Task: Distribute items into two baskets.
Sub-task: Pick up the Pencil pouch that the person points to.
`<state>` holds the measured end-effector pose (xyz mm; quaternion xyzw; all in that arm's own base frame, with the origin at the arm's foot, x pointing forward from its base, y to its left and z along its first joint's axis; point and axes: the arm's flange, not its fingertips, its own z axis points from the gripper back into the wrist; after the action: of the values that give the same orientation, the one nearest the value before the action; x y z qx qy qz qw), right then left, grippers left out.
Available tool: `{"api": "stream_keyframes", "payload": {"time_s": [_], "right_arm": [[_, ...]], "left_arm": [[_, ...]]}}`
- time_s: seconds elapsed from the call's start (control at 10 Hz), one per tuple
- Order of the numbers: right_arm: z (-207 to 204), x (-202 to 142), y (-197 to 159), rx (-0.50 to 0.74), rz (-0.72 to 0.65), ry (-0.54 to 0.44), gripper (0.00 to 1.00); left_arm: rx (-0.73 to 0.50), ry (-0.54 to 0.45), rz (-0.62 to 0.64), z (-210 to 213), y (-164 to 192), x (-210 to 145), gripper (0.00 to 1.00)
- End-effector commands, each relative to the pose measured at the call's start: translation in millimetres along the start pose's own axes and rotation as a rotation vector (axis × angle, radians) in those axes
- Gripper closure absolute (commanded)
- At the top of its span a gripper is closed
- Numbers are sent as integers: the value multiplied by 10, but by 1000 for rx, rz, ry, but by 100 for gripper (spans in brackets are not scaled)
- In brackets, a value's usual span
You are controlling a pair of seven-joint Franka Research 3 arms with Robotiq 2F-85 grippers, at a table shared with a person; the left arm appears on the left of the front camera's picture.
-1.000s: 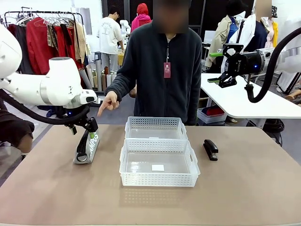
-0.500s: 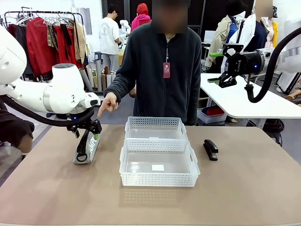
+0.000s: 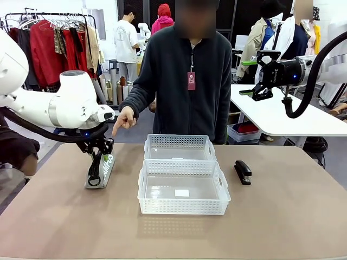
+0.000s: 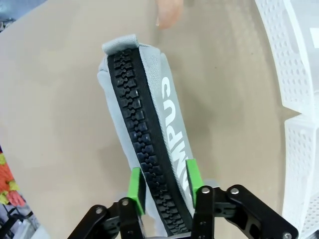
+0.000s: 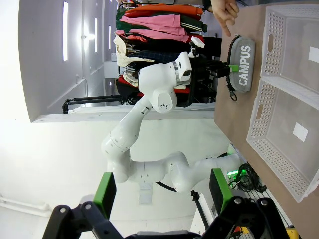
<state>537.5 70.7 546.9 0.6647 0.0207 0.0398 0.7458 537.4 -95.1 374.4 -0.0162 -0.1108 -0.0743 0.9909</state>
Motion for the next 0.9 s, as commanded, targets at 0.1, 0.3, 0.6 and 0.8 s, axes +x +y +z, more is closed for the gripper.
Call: {"api": "stream_keyframes", "payload": {"time_s": [0.1, 0.3, 0.6, 0.8], "right_arm": [[1, -2, 20, 0, -7, 0, 0], [1, -2, 20, 0, -7, 0, 0], [1, -2, 20, 0, -7, 0, 0], [1, -2, 20, 0, -7, 0, 0]], "left_arm": [[32, 50, 11, 120, -62, -31, 100], [22, 95, -5, 239, -112, -32, 100], [-35, 87, 23, 790, -179, 84, 100], [-11, 12, 36, 1414, -240, 236, 100]]}}
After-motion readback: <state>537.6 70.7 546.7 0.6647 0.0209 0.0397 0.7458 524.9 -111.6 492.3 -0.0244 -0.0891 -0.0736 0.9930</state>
